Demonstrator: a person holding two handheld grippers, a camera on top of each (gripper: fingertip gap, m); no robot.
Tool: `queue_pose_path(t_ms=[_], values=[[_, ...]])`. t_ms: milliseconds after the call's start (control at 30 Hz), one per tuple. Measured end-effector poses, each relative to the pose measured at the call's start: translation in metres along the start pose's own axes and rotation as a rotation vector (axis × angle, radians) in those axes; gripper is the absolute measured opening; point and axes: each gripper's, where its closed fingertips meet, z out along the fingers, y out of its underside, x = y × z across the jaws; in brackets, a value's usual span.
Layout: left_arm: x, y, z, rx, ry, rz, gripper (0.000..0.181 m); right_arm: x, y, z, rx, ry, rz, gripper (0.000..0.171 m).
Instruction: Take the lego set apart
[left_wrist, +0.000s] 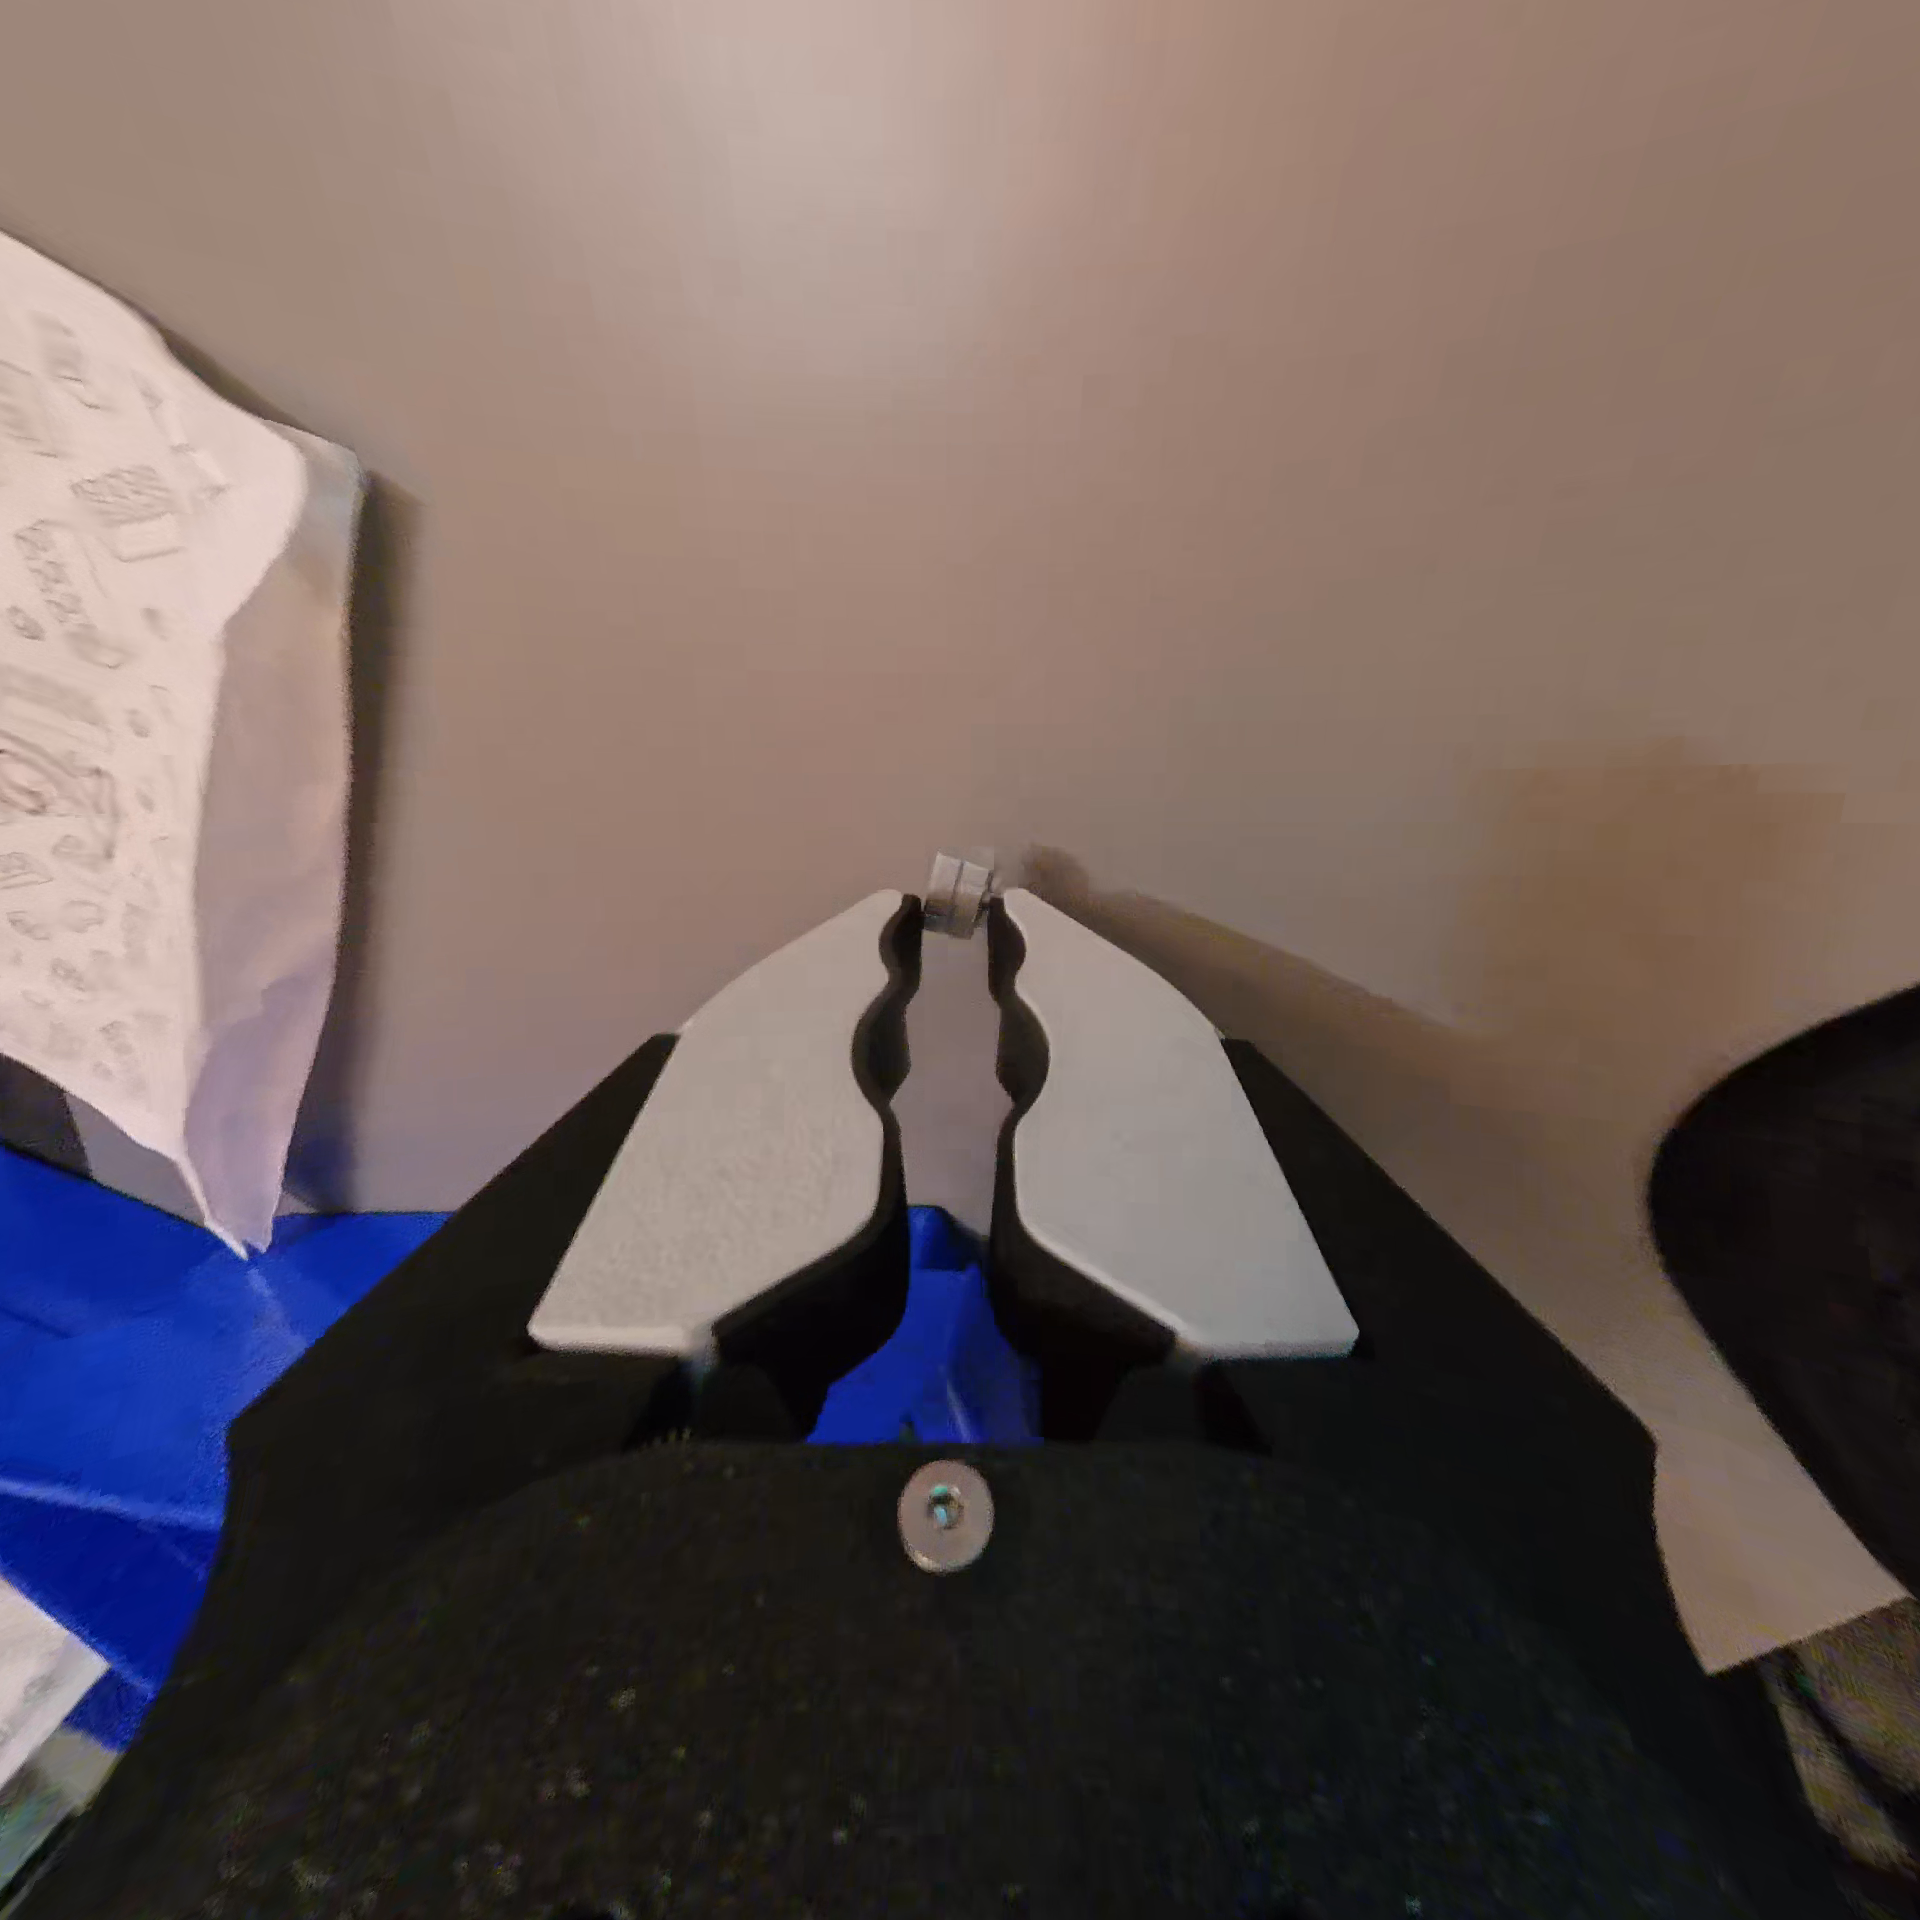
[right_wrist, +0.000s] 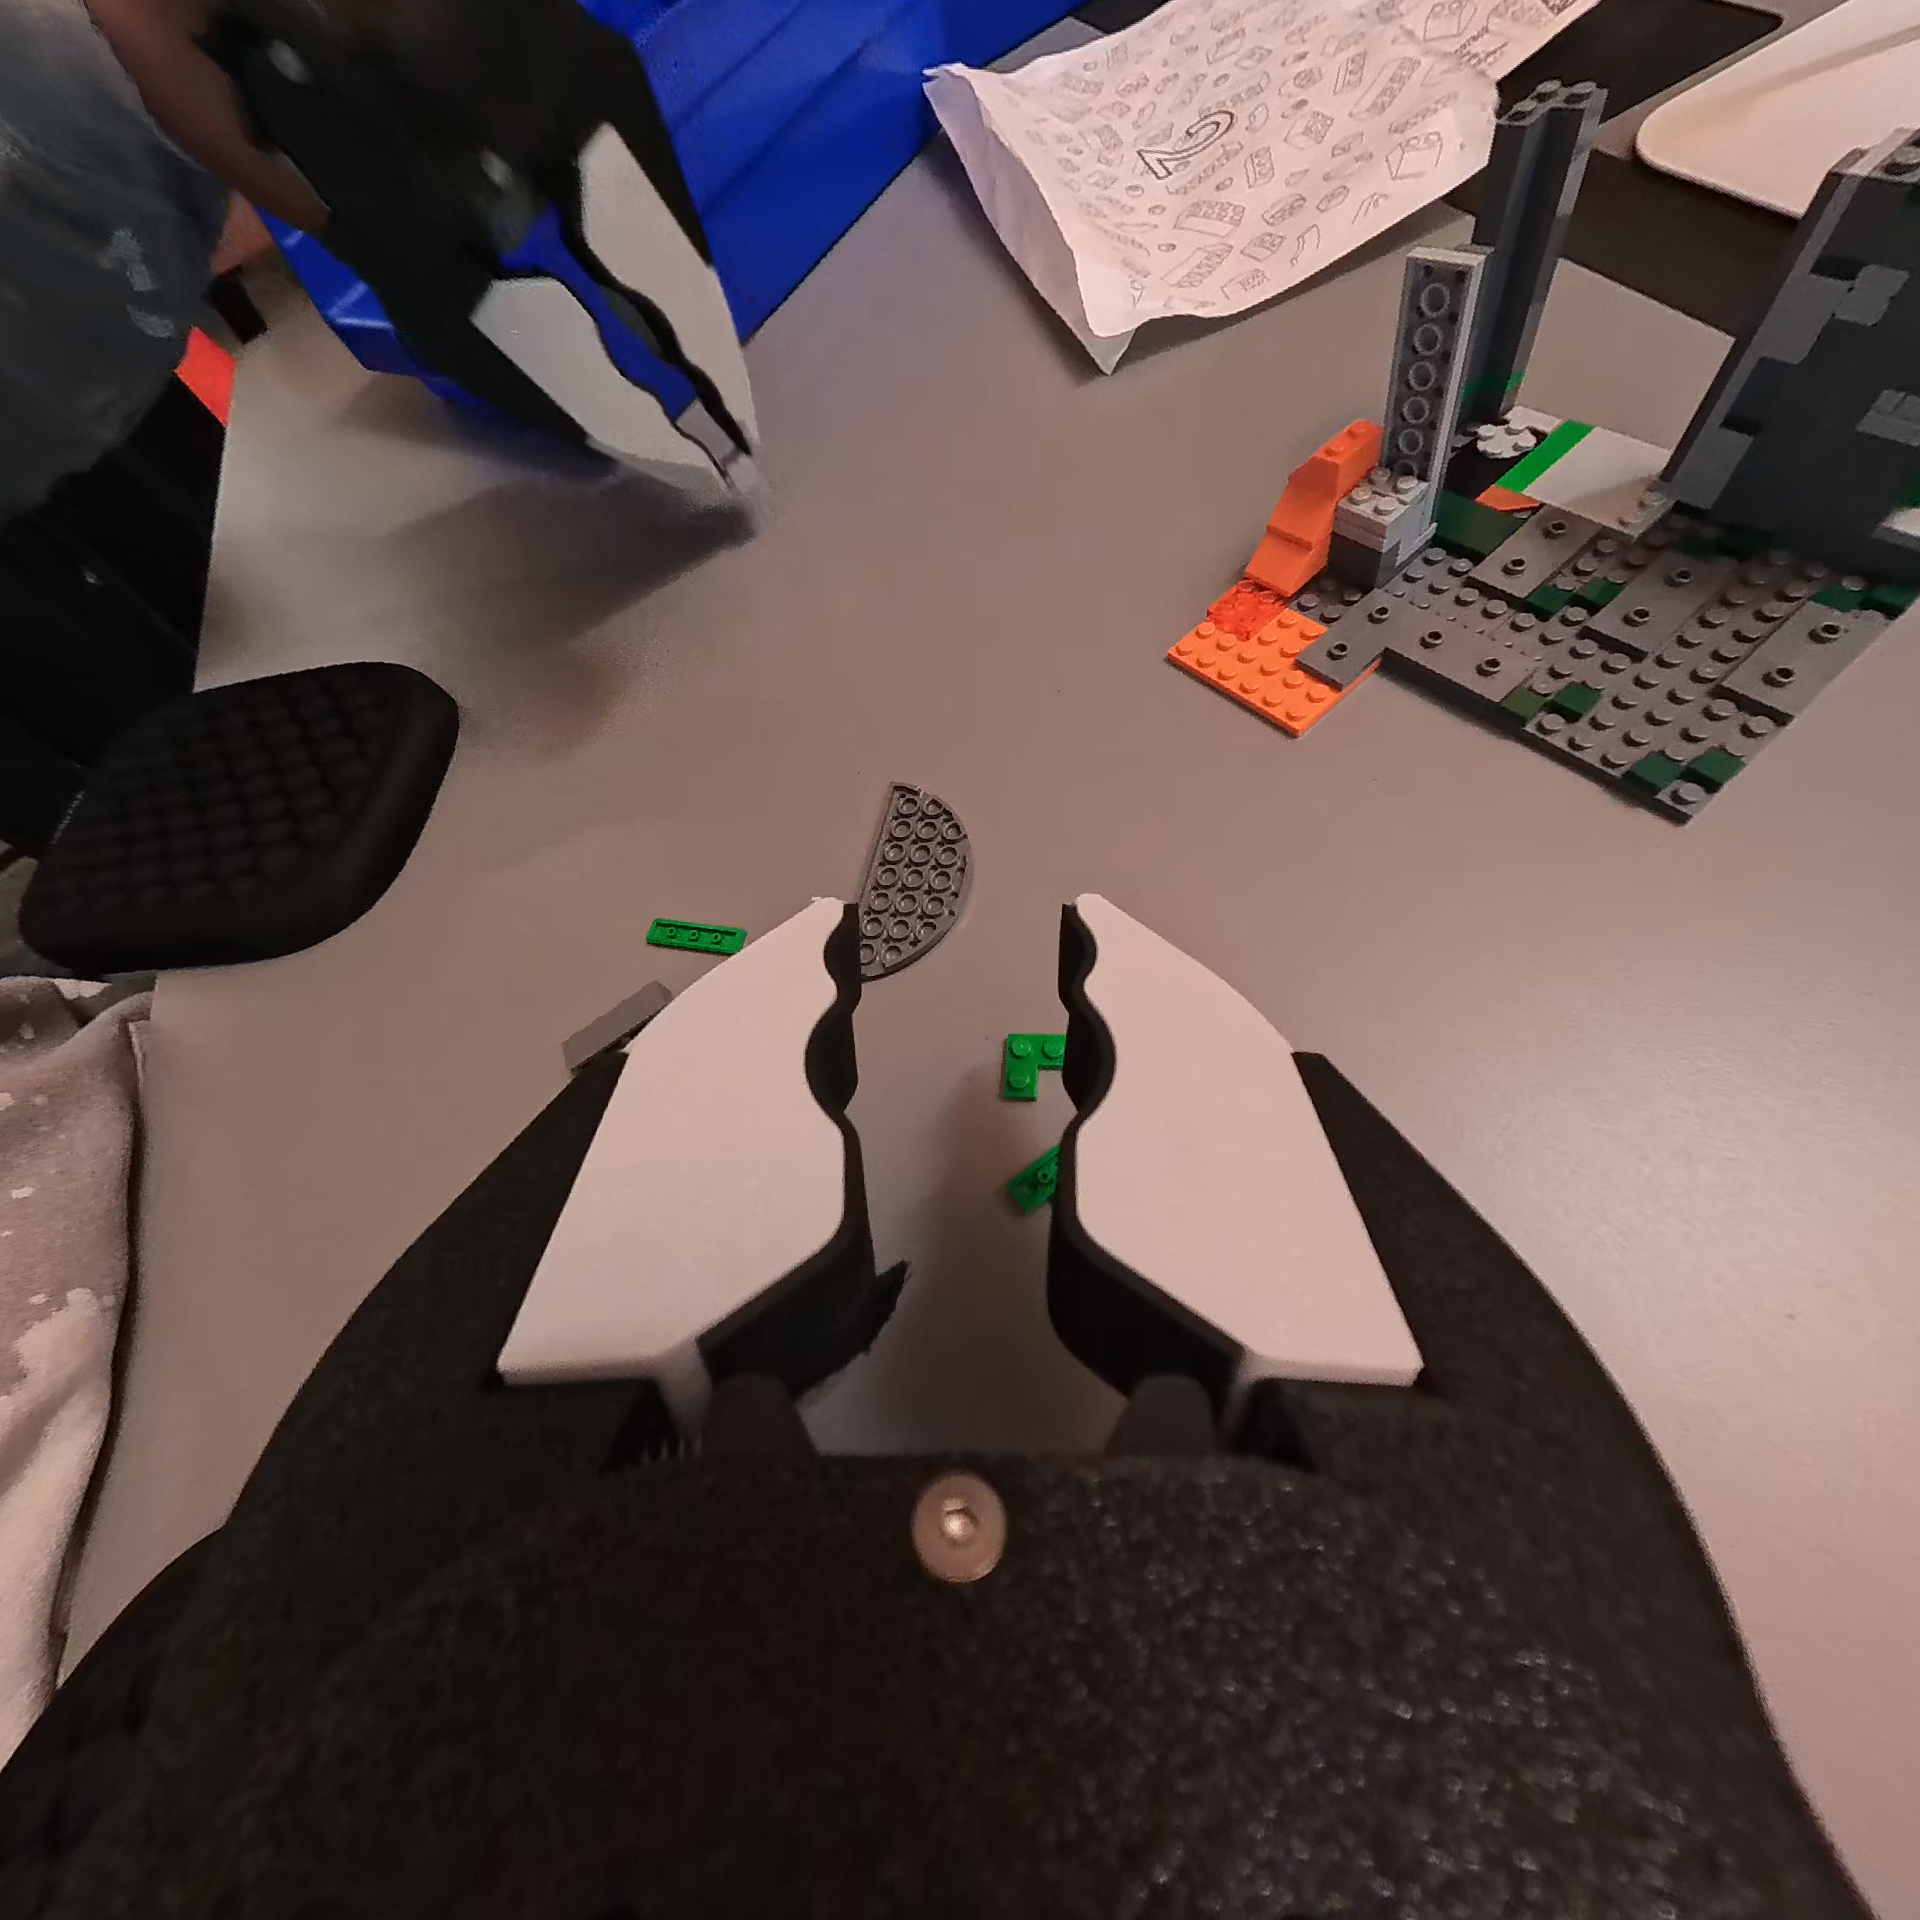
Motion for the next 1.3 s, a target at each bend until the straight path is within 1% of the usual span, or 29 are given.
queue_pose_path(t_ms=[67, 167, 267, 333, 433, 533, 600, 733, 933, 1000, 1100, 1200, 1300], values=[[-0.003, -0.004, -0.025, 0.099, -0.034, -0.053, 0.012, 0.0, 0.0, 0.0, -0.001, 0.002, 0.001, 0.036], [-0.019, 0.005, -0.068, 0.24, -0.122, -0.169, 0.012, 0.001, 0.0, 0.0, -0.003, 0.004, 0.002, 0.036], [-0.043, 0.038, -0.106, 0.327, -0.22, -0.32, 0.012, 0.002, 0.003, 0.0, -0.021, 0.012, 0.003, 0.036], [-0.055, 0.072, -0.116, 0.329, -0.249, -0.425, 0.012, 0.001, 0.005, 0.0, -0.035, 0.015, 0.002, 0.036], [-0.065, 0.124, -0.112, 0.288, -0.292, -0.564, 0.012, -0.001, 0.007, 0.004, -0.07, 0.04, -0.038, 0.036], [-0.065, 0.165, -0.091, 0.226, -0.304, -0.662, 0.013, -0.008, 0.013, 0.019, -0.146, 0.078, -0.099, 0.037], [-0.063, 0.182, -0.078, 0.204, -0.318, -0.707, 0.013, -0.011, 0.018, 0.032, -0.205, 0.107, -0.127, 0.04], [-0.059, 0.194, -0.073, 0.235, -0.347, -0.743, 0.03, -0.018, 0.027, 0.054, -0.311, 0.138, -0.165, 0.042], [-0.06, 0.189, -0.095, 0.333, -0.425, -0.741, 0.042, -0.015, 0.04, 0.071, -0.443, 0.187, -0.184, 0.043], [-0.058, 0.179, -0.106, 0.393, -0.445, -0.721, 0.041, -0.016, 0.04, 0.073, -0.453, 0.182, -0.174, 0.035], [-0.047, 0.145, -0.129, 0.523, -0.454, -0.628, 0.038, -0.017, 0.04, 0.073, -0.466, 0.173, -0.186, 0.033], [-0.026, 0.099, -0.148, 0.625, -0.471, -0.445, 0.037, -0.018, 0.04, 0.073, -0.454, 0.167, -0.215, 0.032], [0.005, 0.047, -0.151, 0.701, -0.444, -0.235, 0.038, -0.028, 0.037, 0.071, -0.424, 0.115, -0.215, 0.032]])
